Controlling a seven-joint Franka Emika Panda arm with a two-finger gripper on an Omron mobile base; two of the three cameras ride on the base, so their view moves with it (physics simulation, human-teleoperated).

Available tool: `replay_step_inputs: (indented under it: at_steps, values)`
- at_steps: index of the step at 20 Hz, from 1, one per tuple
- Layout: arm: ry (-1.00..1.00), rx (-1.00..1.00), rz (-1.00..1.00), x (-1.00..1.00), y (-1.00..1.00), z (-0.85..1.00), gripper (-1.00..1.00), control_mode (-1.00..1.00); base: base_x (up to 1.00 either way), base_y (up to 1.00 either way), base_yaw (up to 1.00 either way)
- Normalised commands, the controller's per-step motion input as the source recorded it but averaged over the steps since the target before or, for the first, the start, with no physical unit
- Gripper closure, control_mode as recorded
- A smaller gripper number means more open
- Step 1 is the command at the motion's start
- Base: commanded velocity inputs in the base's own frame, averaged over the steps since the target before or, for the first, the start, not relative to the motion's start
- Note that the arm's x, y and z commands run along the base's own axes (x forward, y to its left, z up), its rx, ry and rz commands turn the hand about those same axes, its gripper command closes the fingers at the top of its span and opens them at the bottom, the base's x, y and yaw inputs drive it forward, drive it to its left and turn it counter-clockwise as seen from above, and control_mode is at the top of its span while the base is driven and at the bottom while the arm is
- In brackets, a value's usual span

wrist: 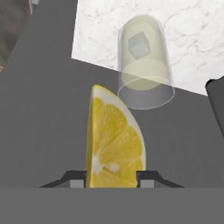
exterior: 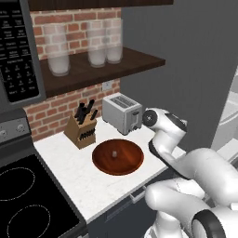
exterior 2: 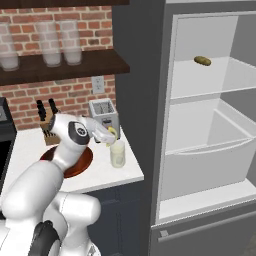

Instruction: Grab a lemon wedge from the fridge and one ice cube from the ice bowl, and put them in the glass of lemonade.

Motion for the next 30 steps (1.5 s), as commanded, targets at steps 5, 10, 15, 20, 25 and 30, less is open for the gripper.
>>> replay_step_inputs:
  at_steps: [5, 10, 15, 20, 25, 30]
  values:
    - [0.00, 0.00, -0.09, 0.24, 0.00, -0.08, 1.00, -1.00, 0.00, 0.00, 0.00]
    - [0.00, 0.00, -0.09, 0.24, 0.00, -0.14, 1.00, -1.00, 0.00, 0.00, 0.00]
    - [0.00, 0.00, -0.07, 0.19, 0.00, -0.03, 1.00, -1.00, 0.00, 0.00, 0.00]
    - [0.00, 0.00, -0.05, 0.20, 0.00, 0.00, 1.00, -1.00, 0.00, 0.00, 0.00]
    - [0.00, 0.00, -0.03, 0.08, 0.00, -0.06, 1.00, -1.00, 0.00, 0.00, 0.00]
    - [0.00, 0.00, -0.01, 0.01, -0.08, -0.23, 1.00, -1.00, 0.00, 0.00, 0.00]
